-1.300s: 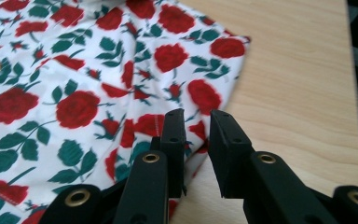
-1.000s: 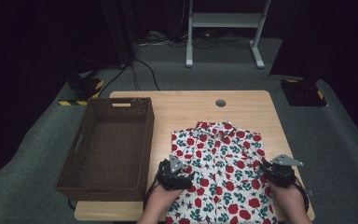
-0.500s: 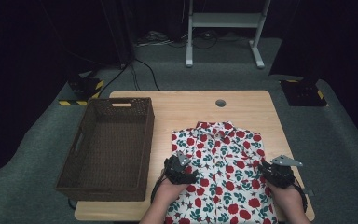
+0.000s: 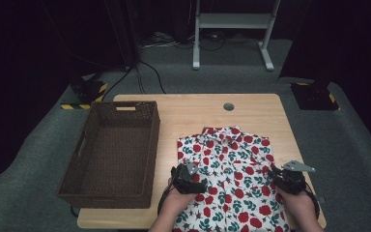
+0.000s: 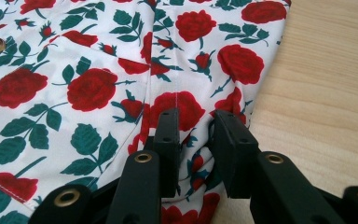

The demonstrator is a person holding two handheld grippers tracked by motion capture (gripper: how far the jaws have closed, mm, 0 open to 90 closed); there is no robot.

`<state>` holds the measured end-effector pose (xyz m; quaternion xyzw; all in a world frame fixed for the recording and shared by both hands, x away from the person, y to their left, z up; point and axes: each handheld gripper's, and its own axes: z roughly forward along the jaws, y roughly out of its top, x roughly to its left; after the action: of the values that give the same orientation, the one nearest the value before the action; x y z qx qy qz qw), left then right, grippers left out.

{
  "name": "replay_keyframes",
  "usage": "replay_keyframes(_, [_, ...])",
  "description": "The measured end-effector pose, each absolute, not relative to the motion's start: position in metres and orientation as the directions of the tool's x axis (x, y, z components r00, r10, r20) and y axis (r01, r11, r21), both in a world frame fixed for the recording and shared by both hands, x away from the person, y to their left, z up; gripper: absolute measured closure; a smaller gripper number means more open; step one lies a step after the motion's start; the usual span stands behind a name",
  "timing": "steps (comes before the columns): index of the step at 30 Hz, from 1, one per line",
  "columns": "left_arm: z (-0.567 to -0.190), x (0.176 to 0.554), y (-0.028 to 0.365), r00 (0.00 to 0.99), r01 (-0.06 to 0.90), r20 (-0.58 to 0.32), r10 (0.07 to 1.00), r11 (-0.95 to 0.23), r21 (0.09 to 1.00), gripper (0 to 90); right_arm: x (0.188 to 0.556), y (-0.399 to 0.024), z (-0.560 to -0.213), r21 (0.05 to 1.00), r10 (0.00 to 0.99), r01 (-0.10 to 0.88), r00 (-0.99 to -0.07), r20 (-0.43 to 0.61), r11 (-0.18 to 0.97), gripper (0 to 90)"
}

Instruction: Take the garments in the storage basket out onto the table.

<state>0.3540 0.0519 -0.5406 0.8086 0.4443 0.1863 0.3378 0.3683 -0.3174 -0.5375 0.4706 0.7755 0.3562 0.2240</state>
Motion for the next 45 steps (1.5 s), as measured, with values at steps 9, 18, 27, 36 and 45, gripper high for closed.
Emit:
replay_keyframes(9, [-0.541, 0.331, 0.049, 0.551, 0.581, 0.007, 0.834, -0.389, 0.715, 10.7, 0.346, -0.320, -0.537, 0.758, 0.887, 0.567, -0.460, -0.032, 0.322, 71.8])
replay_keyframes(18, [-0.542, 0.310, 0.046, 0.567, 0.570, 0.006, 0.823, -0.398, 0.718, 10.7, 0.318, -0.325, -0.537, 0.755, 0.884, 0.568, -0.467, -0.032, 0.328, 71.6])
replay_keyframes(27, [-0.537, 0.311, 0.046, 0.585, 0.553, 0.011, 0.811, -0.409, 0.726, 12.1, 0.314, -0.328, -0.539, 0.770, 0.881, 0.556, -0.472, -0.019, 0.315, 69.9])
replay_keyframes(36, [-0.522, 0.322, 0.054, 0.586, 0.512, 0.014, 0.810, -0.383, 0.769, 14.8, 0.315, -0.329, -0.539, 0.772, 0.880, 0.551, -0.475, -0.020, 0.315, 68.9])
replay_keyframes(45, [-0.517, 0.337, 0.067, 0.545, 0.531, -0.015, 0.838, -0.331, 0.780, 15.0, 0.315, -0.329, -0.540, 0.773, 0.883, 0.552, -0.470, -0.020, 0.311, 67.2])
